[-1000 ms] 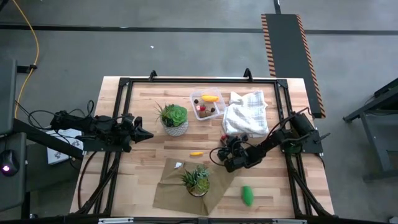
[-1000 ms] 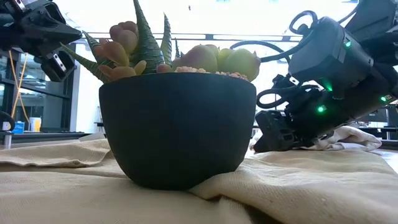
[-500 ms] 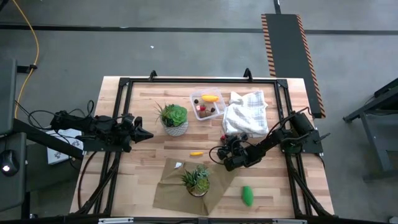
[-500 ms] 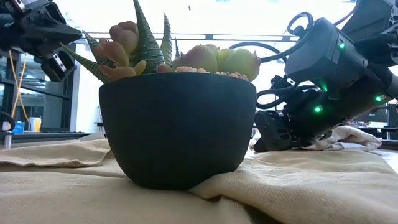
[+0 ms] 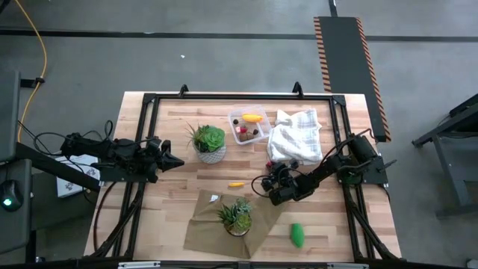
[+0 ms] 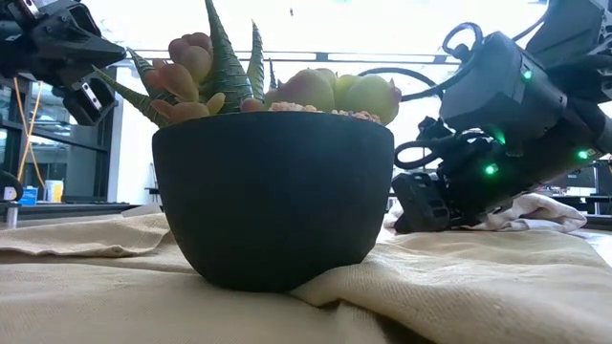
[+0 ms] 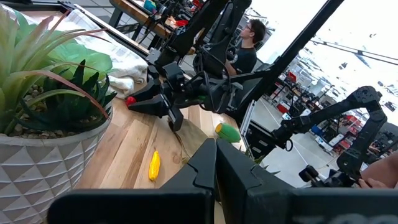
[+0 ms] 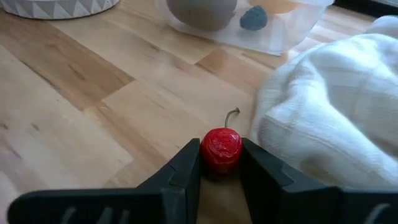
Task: Pick and placing Produce into tupperware
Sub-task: Put the red cherry into the transparent bin
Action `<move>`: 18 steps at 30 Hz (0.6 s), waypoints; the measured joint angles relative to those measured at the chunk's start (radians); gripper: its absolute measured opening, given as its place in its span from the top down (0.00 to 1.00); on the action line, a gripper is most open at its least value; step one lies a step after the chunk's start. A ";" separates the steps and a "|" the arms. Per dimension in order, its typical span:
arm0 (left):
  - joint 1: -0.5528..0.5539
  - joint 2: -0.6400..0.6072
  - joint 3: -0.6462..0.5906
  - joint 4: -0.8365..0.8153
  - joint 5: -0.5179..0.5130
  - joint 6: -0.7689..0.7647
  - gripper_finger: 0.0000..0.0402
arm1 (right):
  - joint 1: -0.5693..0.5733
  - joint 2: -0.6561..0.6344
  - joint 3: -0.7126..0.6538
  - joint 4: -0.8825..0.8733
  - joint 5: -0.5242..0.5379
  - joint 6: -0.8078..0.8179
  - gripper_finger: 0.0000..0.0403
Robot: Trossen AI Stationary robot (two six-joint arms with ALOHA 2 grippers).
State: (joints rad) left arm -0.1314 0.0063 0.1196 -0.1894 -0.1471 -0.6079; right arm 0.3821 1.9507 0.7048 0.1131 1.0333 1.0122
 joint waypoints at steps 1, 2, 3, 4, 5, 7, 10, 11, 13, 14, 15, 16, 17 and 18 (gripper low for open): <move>0.000 0.000 0.000 0.000 0.000 0.000 1.00 | 0.003 0.001 -0.002 -0.004 0.009 0.000 0.79; 0.000 0.000 0.000 0.000 0.000 0.000 1.00 | 0.004 0.001 -0.002 -0.003 0.014 0.000 0.79; 0.000 0.000 0.000 0.000 0.000 0.000 1.00 | 0.005 0.001 -0.002 0.000 0.018 0.000 0.79; 0.000 0.000 0.000 0.000 0.000 0.000 1.00 | 0.005 0.001 -0.002 0.003 0.021 0.000 0.79; 0.000 0.000 0.000 0.000 0.000 0.000 1.00 | 0.005 0.001 -0.002 0.010 0.024 0.000 0.79; 0.000 0.000 0.000 0.000 0.000 0.000 1.00 | 0.006 0.001 -0.002 0.023 0.028 0.000 0.79; 0.000 0.000 0.000 0.000 0.000 0.000 1.00 | 0.006 -0.017 -0.001 0.026 0.034 0.000 0.79; 0.000 0.000 0.000 0.000 0.000 0.000 1.00 | 0.006 -0.026 -0.001 0.024 0.046 0.000 0.79; 0.000 0.000 0.000 0.000 0.000 0.000 1.00 | 0.011 -0.045 -0.001 0.023 0.070 -0.009 0.79; 0.000 0.000 0.000 0.000 0.000 0.000 1.00 | 0.012 -0.056 -0.001 0.020 0.080 -0.020 0.79; 0.000 0.000 0.000 0.000 0.000 0.000 1.00 | 0.014 -0.067 -0.001 0.021 0.085 -0.027 0.79; 0.000 0.000 0.000 0.000 0.000 0.000 1.00 | 0.017 -0.081 -0.001 0.017 0.089 -0.036 0.79; 0.000 0.000 0.000 0.000 0.000 0.000 1.00 | 0.020 -0.096 -0.001 0.014 0.092 -0.045 0.79; 0.000 0.000 0.000 0.000 0.000 0.000 1.00 | 0.023 -0.111 -0.001 0.009 0.092 -0.052 0.79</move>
State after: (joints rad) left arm -0.1315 0.0063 0.1196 -0.1894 -0.1471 -0.6079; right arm 0.4055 1.8393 0.7040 0.1218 1.1252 0.9599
